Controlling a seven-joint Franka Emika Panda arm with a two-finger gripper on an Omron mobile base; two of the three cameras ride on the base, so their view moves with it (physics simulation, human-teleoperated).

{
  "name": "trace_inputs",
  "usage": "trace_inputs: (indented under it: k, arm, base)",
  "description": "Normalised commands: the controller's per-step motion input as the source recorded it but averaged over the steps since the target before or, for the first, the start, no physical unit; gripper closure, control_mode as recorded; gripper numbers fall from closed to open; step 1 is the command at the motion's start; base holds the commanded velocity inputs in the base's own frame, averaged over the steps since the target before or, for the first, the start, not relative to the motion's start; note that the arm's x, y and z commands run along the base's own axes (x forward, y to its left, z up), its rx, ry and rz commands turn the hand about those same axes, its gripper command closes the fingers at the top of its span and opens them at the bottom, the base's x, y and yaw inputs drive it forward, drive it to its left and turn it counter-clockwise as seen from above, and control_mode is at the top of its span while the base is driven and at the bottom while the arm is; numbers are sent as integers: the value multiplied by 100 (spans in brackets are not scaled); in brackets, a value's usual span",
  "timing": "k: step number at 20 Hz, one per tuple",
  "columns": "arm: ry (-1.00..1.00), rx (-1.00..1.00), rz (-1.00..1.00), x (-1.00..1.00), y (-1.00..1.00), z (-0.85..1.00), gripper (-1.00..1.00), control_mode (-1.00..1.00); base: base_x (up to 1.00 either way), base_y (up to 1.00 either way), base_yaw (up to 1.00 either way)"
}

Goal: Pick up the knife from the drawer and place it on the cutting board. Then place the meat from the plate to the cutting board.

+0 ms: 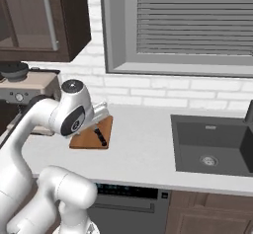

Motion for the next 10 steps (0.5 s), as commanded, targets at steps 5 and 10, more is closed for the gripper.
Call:
trace_inputs:
  k: [5,10]
  arm:
    - [0,0,0,0,0,0,-100,100]
    - [0,0,0,0,0,0,-100,100]
  base:
    - [-76,-56,0]
    - [-74,-96,0]
